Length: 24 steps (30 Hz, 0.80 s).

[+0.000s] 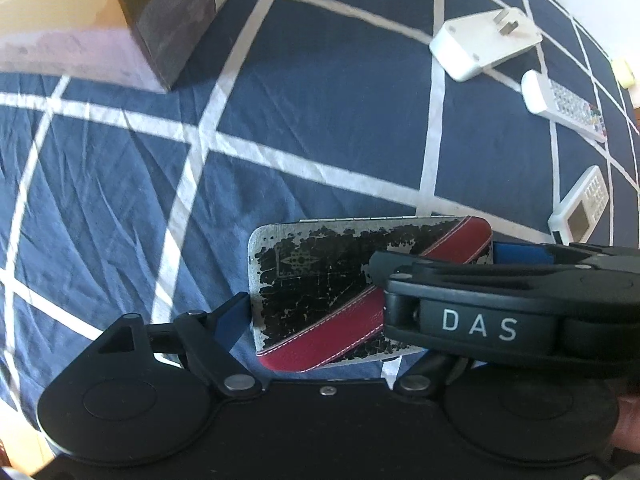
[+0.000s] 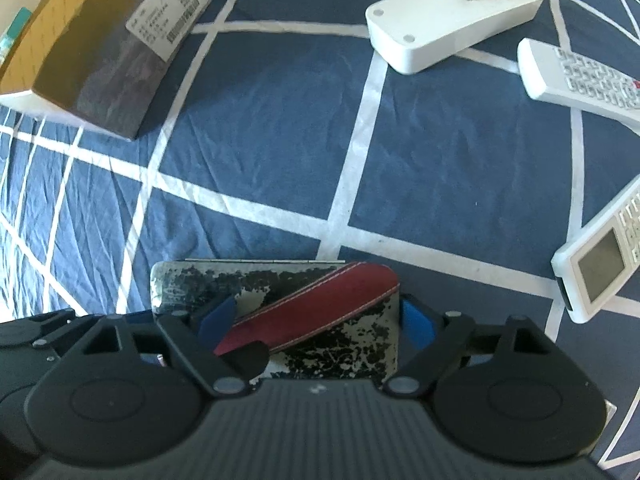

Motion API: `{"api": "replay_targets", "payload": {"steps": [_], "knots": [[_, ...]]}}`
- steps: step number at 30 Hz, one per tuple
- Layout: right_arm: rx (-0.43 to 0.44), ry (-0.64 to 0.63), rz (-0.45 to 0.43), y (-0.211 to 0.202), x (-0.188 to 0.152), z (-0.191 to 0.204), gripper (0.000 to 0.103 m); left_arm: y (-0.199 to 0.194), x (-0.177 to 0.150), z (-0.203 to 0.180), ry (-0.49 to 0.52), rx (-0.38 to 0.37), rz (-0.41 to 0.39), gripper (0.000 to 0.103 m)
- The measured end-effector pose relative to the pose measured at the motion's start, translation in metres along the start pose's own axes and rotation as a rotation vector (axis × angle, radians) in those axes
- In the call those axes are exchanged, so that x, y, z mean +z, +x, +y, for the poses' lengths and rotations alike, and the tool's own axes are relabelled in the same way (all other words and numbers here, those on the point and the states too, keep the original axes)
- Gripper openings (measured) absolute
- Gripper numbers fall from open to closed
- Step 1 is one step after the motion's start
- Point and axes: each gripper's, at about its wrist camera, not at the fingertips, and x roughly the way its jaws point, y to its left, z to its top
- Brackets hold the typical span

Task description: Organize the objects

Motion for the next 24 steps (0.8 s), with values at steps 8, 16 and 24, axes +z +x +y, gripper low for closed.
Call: {"api": "replay_targets", "payload": {"steps": [8, 16, 24], "knots": [[0.014, 0.016, -0.083, -0.032, 0.011, 0.014, 0.087, -0.041, 0.013, 0.002, 0.049, 0.020, -0.083, 0.081], [0.030, 0.034, -0.189, -0.066, 0.025, 0.048, 0.086, -0.088, 0.029, 0.014, 0.108, 0.039, -0.167, 0.081], [0.037, 0.078, -0.269, -0.091, 0.033, 0.092, 0.087, -0.128, 0.046, 0.042, 0.173, 0.047, -0.220, 0.081]]}}
